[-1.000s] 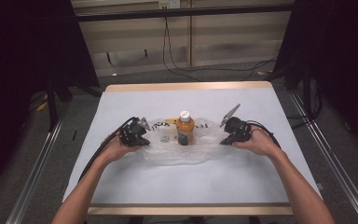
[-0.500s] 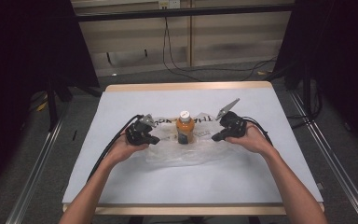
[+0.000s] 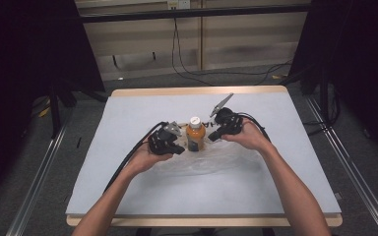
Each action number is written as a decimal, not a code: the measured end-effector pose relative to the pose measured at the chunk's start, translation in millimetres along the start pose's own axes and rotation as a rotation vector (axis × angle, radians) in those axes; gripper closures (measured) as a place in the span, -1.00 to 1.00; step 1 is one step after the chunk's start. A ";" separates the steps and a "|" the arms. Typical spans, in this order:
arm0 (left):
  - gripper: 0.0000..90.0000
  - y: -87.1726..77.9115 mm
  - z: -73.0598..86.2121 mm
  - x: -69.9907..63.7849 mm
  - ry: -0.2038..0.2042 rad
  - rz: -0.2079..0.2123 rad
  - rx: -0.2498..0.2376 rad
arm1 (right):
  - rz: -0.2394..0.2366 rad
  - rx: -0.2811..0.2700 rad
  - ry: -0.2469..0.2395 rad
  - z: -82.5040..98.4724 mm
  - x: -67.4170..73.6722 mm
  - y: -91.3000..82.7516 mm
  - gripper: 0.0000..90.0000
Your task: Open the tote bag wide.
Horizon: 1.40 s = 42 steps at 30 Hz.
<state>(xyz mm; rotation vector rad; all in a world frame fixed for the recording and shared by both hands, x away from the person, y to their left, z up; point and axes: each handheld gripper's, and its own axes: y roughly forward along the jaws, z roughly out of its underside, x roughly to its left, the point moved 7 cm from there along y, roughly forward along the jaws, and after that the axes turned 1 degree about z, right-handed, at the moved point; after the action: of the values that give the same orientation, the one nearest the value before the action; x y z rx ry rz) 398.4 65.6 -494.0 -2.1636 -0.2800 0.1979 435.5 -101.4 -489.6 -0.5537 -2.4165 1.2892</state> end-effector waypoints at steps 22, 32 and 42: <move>1.00 21.5 18.1 -47.5 0.109 0.046 0.084 | 0.043 0.035 0.123 -26.9 -48.7 54.4 1.00; 1.00 13.6 30.3 -66.1 0.127 0.081 0.063 | 0.148 -0.019 0.211 -36.7 -69.5 59.6 1.00; 1.00 9.1 39.2 -50.4 0.032 0.129 -0.003 | 0.176 -0.017 0.223 -38.4 -67.8 59.1 1.00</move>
<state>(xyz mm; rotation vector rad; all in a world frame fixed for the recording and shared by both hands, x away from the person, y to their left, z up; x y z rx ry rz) 341.4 77.6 -521.9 -2.1873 -0.1223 0.2358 522.5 -77.3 -527.0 -0.8825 -2.2372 1.2030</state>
